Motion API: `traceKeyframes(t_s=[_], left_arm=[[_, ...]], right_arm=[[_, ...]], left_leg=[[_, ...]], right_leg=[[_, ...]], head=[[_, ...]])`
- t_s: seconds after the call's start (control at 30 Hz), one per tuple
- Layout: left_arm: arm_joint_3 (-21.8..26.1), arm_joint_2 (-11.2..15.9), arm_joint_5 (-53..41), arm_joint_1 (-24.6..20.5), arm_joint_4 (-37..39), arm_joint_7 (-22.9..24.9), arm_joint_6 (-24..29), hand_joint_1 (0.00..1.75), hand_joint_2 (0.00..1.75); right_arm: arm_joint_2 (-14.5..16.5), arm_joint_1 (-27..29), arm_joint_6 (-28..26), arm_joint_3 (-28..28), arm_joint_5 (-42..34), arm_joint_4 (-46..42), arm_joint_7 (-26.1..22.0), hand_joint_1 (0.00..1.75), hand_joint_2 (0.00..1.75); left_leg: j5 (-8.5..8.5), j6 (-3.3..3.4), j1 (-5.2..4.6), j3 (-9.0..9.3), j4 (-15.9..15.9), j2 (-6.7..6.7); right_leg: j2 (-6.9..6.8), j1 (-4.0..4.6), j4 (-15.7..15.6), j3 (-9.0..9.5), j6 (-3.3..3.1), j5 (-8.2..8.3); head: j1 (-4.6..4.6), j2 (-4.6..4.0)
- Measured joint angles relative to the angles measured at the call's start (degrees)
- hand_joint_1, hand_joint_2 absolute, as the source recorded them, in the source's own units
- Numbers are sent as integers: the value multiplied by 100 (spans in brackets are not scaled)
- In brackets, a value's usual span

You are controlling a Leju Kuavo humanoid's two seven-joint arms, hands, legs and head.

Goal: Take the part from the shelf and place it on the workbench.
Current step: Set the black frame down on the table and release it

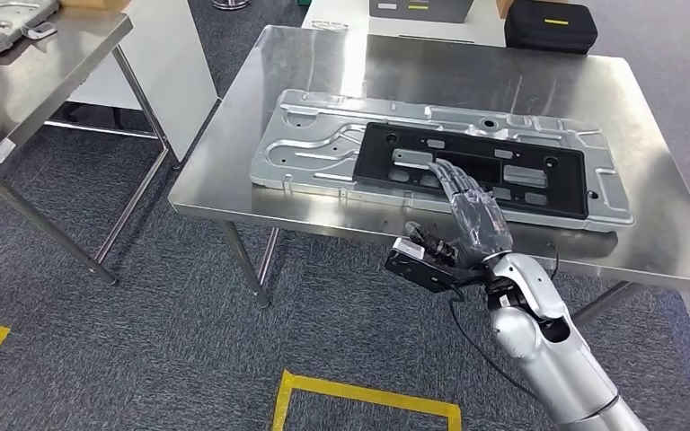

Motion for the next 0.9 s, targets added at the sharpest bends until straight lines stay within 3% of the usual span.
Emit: traceKeyframes(t_s=[0.1, 0.13, 0.17, 0.23, 0.27, 0.3, 0.33, 0.4, 0.47, 0.5, 0.53, 0.6, 0.63, 0.67, 0.7, 0.77, 0.8, 0.83, 0.9], left_arm=[[-39, 1, -16, 0, 3, -21, -2, 0, 0], [-54, 3, -26, 0, 4, -30, -1, 0, 0], [-72, 4, -35, 2, 7, -42, 5, 0, 0], [-109, 4, -47, -1, 8, -67, 20, 0, 0], [-125, 3, -51, -3, 8, -78, 27, 0, 0], [-137, 1, -54, -6, 7, -85, 34, 0, 0], [-148, -2, -57, -9, 7, -91, 42, 0, 0], [-174, -4, -58, -16, 7, -93, 60, 0, 0], [-211, -5, -58, -28, 7, -93, 76, 0, 0], [-230, -6, -58, -31, 7, -98, 83, 0, 0], [-250, -7, -57, -33, 7, -107, 88, 0, 0], [-284, -10, -55, -27, 8, -133, 97, 0, 0], [-299, -13, -54, -27, 8, -143, 99, 0, 0], [-312, -16, -54, -27, 9, -149, 101, 0, 0], [-324, -18, -54, -28, 9, -152, 102, 0, 0], [-352, -24, -55, -28, 9, -160, 116, 0, 0], [-368, -28, -55, -28, 9, -162, 130, 0, 0], [-385, -35, -55, -27, 9, -167, 149, 0, 0], [-413, -51, -48, -16, 9, -182, 202, 0, 0]], right_arm=[[4, 40, 16, 1, 172, -157, 25, 0, 0], [4, 58, 35, 2, 179, -195, 38, 0, 0], [4, 80, 64, 2, 165, -231, 52, 0, 0], [2, 134, 118, 2, 101, -279, 88, 0, 0], [-4, 181, 132, 2, 70, -287, 106, 0, 0], [-14, 238, 135, 2, 41, -290, 125, 0, 0], [-26, 303, 131, 1, 9, -289, 144, 0, 0], [-44, 445, 115, -21, -73, -285, 180, 0, 0], [-49, 624, 89, -90, -175, -269, 214, 0, 0], [-49, 734, 68, -138, -218, -251, 226, 0, 0], [-47, 857, 40, -195, -253, -221, 234, 0, 0], [-43, 1113, -21, -309, -294, -143, 255, 0, 0], [-40, 1227, -45, -361, -305, -104, 266, 0, 0], [-39, 1323, -61, -402, -313, -72, 276, 0, 0], [-38, 1398, -69, -436, -317, -40, 290, 0, 0], [-31, 1550, -93, -507, -355, 22, 367, 0, 0], [-19, 1653, -128, -557, -397, 60, 414, 0, 0], [5, 1786, -190, -628, -459, 107, 452, 0, 0], [93, 2099, -419, -822, -637, 239, 461, 0, 0]], left_leg=[[84, -109, 10, -25, -25, -9], [-32, -140, 17, -64, 45, -14], [-257, -171, 25, -128, 216, -19], [-870, -224, 57, -286, 828, -19], [-1073, -251, 71, -340, 1172, -18], [-1129, -272, 84, -337, 1420, -17], [-1061, -289, 98, -266, 1535, -16], [-753, -303, 127, 181, 1150, -15], [-750, -271, 125, 776, 348, -31], [-818, -238, 110, 957, 56, -40], [-873, -194, 86, 1027, -97, -50], [-784, -84, 73, 972, -157, -42], [-715, -28, 76, 923, -168, -29], [-641, 30, 83, 861, -185, -10], [-570, 71, 84, 787, -191, 12], [-425, 123, 61, 600, -184, 42], [-349, 129, 48, 497, -177, 50], [-273, 130, 36, 394, -164, 51], [-151, 116, 17, 204, -125, 37]], right_leg=[[-8, -1, -80, -73, -86, 128], [-16, -16, -107, -119, -128, 201], [-26, -34, -132, -182, -166, 282], [-33, -37, -135, -349, -204, 424], [-35, -36, -126, -437, -200, 494], [-40, -36, -111, -531, -189, 561], [-46, -38, -89, -630, -174, 625], [-54, -45, -32, -820, -132, 739], [-57, -41, 19, -945, -67, 833], [-63, -38, 27, -964, -29, 878], [-70, -36, 15, -963, 14, 928], [-71, -47, -20, -962, 99, 999], [-60, -57, 19, -994, 134, 915], [-46, -67, 138, -1046, 161, 727], [-31, -77, 375, -1120, 178, 427], [-20, -80, 1101, -1271, 208, -162], [-16, -79, 1433, -1295, 216, -293], [-12, -78, 1621, -1239, 213, -265], [-6, -64, 1387, -832, 170, 52]], head=[[12, 0], [11, 0], [9, 0], [7, 0], [8, 0], [9, 0], [9, 0], [8, 0], [10, 0], [11, 0], [14, 0], [18, 0], [19, 0], [20, 0], [20, 0], [19, 0], [18, 0], [17, 0], [18, 0]])
